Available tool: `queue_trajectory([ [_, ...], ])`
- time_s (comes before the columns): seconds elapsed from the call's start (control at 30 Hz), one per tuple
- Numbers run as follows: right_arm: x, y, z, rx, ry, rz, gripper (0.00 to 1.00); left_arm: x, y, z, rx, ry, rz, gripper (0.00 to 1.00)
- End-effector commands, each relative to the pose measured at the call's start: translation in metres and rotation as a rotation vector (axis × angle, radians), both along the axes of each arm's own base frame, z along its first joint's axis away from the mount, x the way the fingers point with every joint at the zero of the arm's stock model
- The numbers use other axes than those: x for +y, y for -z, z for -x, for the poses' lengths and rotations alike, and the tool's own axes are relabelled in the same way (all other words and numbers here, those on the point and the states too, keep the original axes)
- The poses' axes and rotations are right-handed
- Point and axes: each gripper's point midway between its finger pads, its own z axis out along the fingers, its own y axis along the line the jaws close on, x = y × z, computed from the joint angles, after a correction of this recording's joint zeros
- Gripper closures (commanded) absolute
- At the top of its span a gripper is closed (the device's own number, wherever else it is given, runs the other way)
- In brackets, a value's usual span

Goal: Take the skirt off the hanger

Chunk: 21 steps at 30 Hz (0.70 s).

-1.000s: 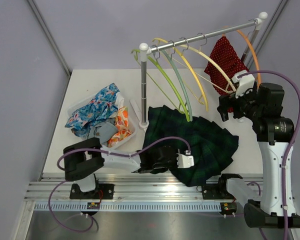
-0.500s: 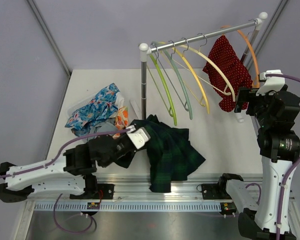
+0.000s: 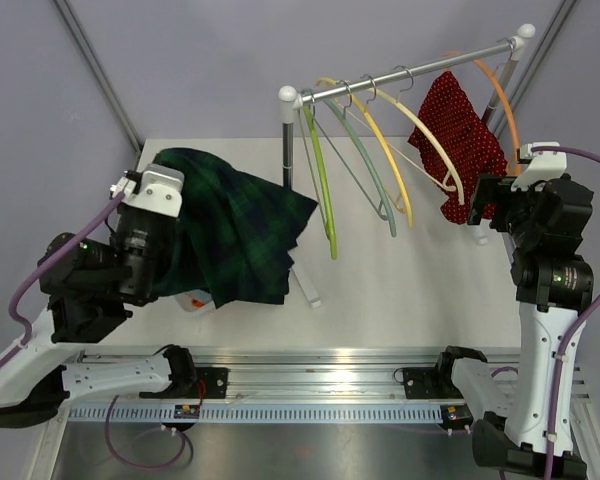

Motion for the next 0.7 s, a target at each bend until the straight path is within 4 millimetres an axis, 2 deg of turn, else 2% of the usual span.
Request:
queue_trajectory([
  [0.0, 0.0, -0.015, -0.003, -0.067, 0.001, -0.007, 0.0, 0.051, -0.035, 0.0, -0.086, -0.188, 0.032, 1.0],
  [0.13, 0.001, -0.012, -0.005, -0.063, -0.004, -0.013, 0.01, 0.078, -0.036, -0.005, -0.11, -0.308, 0.008, 1.0],
  [0.23, 0.002, -0.012, -0.005, -0.062, -0.009, -0.018, 0.01, 0.087, -0.039, -0.014, -0.115, -0.387, -0.027, 1.0],
  [0.43, 0.002, -0.012, -0.004, -0.065, -0.01, -0.015, 0.0, 0.112, -0.067, -0.033, -0.17, -0.507, -0.003, 1.0],
  [0.47, 0.002, -0.012, -0.004, -0.065, -0.009, -0.013, 0.01, 0.109, -0.064, -0.043, -0.149, -0.507, -0.018, 1.0],
  [0.6, 0.0, -0.01, -0.004, -0.062, -0.002, -0.008, 0.0, 0.125, -0.072, -0.056, -0.174, -0.558, 0.005, 1.0],
  [0.67, 0.0, -0.01, -0.004, -0.062, -0.002, -0.007, 0.01, 0.135, -0.083, -0.052, -0.213, -0.593, 0.027, 1.0],
])
